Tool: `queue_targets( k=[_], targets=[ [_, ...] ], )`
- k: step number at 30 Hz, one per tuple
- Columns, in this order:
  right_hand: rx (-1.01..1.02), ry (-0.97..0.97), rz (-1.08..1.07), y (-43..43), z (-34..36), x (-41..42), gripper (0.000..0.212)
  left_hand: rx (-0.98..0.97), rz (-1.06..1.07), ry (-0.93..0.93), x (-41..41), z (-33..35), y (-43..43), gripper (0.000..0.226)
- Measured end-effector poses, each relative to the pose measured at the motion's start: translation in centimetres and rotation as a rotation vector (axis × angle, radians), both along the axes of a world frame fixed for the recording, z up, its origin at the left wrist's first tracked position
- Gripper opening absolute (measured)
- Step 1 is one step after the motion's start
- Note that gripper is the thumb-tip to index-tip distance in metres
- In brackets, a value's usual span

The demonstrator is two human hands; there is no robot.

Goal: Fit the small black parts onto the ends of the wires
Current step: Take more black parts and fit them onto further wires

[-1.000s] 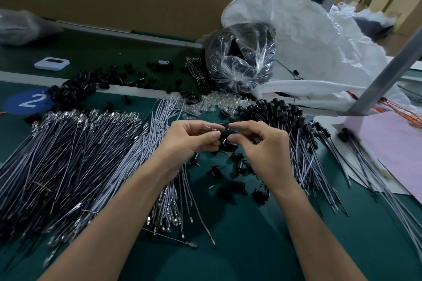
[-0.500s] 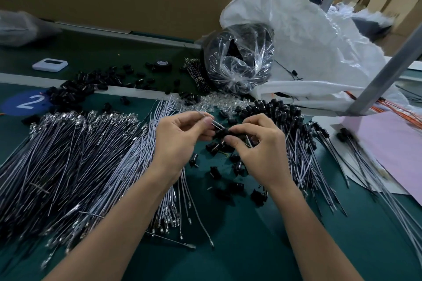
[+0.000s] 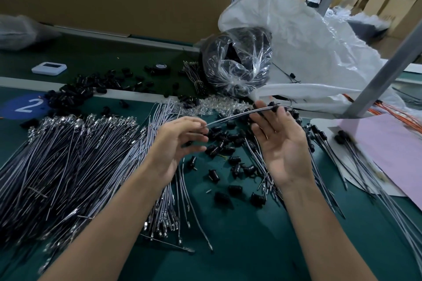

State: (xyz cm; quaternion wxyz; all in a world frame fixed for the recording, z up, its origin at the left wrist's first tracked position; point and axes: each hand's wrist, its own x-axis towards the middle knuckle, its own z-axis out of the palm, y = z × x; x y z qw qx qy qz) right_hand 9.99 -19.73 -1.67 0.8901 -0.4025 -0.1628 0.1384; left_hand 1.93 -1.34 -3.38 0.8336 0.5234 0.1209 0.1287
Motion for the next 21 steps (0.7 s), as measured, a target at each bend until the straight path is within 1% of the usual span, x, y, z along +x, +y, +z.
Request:
queue_targets(
  k=[2, 4, 6, 9, 11, 13, 17, 18, 19, 21],
  targets=[
    [-0.004, -0.003, 0.018, -0.1, 0.1, 0.0, 0.013, 0.024, 0.036, -0.080, 0.0, 0.0, -0.4, 0.019],
    [-0.100, -0.025, 0.043, 0.1, 0.0, 0.0, 0.016, 0.062, 0.069, -0.125, 0.0, 0.0, -0.7, 0.022],
    [-0.229, -0.068, 0.097, 0.5, -0.2, -0.4, 0.025, 0.130, 0.065, -0.142, 0.0, -0.1, -1.0, 0.029],
    [-0.479, -0.262, 0.115, 1.3, -0.8, -1.4, 0.041, 0.181, -0.033, -0.138, 0.0, -0.1, -1.5, 0.036],
    [-0.551, -0.361, 0.107, 1.9, -1.1, -2.1, 0.044, 0.182, -0.117, -0.136, 0.0, -0.1, -1.7, 0.034],
    [-0.575, -0.389, 0.082, 2.3, -1.3, -2.4, 0.043, 0.154, -0.130, -0.138, 0.0, -0.1, -1.7, 0.031],
    [-0.636, -0.412, 0.063, 2.5, -1.3, -2.6, 0.044, 0.032, -0.075, -0.192, 0.1, -0.1, -1.3, 0.024],
    [-0.656, -0.421, 0.065, 2.5, -1.2, -2.6, 0.041, 0.003, -0.049, -0.206, 0.1, 0.0, -1.1, 0.023],
    [-0.681, -0.433, 0.067, 2.4, -1.2, -2.5, 0.035, -0.011, -0.020, -0.218, 0.2, 0.0, -1.0, 0.024],
    [-0.735, -0.463, 0.064, 2.4, -1.3, -2.3, 0.016, -0.012, 0.030, -0.236, 0.2, 0.1, -0.9, 0.027]
  ],
)
